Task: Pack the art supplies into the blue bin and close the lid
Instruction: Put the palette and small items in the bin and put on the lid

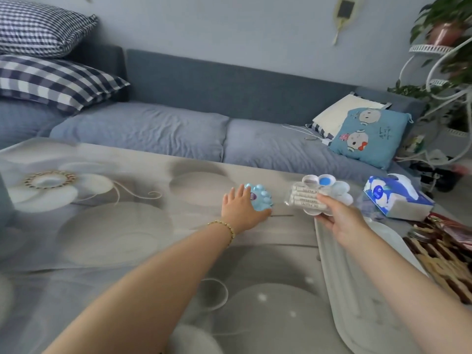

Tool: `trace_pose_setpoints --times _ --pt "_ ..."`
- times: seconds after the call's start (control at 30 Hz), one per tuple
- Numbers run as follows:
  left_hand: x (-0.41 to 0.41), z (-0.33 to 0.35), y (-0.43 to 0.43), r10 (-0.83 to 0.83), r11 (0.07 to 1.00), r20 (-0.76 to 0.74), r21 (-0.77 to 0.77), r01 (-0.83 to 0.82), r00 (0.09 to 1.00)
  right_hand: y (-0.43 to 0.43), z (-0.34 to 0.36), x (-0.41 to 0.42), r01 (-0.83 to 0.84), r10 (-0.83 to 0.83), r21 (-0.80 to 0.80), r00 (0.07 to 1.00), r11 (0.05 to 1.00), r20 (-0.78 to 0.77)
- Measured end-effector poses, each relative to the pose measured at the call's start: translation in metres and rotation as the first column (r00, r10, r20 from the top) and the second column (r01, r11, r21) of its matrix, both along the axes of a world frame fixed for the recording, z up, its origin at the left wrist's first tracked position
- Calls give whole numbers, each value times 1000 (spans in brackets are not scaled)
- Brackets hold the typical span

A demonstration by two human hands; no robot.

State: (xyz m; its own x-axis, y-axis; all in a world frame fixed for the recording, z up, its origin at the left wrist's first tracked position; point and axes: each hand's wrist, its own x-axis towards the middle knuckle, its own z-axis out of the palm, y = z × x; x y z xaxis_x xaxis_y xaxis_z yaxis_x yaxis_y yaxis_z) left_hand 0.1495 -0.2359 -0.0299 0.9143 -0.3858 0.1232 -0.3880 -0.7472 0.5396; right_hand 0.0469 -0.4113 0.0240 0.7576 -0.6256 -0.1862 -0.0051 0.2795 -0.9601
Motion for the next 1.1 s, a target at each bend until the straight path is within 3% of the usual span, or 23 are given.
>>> trace_pose_setpoints --times 0.1,0.27,0.4,0.53,0.6,0.67,0.73,0.87,1.03,1.1 --pt "4 -8 -14 -17 985 13 172 14 1000 -1 -9 0 -13 13 17 1000 1000 8" --pt "10 -7 -23 20 989 65 146 -30 998 2 -21 0 -60 60 -2 998 998 4" --pt "0 18 -14 -166 930 207 357 84 964 10 -20 -2 -75 73 58 997 996 34" --pt "-3 58 28 -94 979 -19 182 96 995 22 -9 -9 -194 186 73 977 978 107" --pt "-9 79 64 -111 993 -209 -57 101 972 40 3 -12 -290 284 30 951 957 120" --pt "-25 102 102 -173 933 -361 -358 35 916 68 18 -13 -386 381 16 916 922 127" --pt "-36 123 137 -170 863 -409 -501 -65 897 104 38 -13 -482 479 -10 867 876 136" --pt "-56 172 209 -23 797 -429 -553 -243 903 187 79 -9 -606 602 -37 778 795 181" --pt "-84 218 323 180 836 -292 -457 -302 939 299 116 -2 -751 740 -50 634 658 224" --pt "-89 228 369 302 809 -240 -448 -382 922 341 124 3 -792 787 -61 588 607 187"
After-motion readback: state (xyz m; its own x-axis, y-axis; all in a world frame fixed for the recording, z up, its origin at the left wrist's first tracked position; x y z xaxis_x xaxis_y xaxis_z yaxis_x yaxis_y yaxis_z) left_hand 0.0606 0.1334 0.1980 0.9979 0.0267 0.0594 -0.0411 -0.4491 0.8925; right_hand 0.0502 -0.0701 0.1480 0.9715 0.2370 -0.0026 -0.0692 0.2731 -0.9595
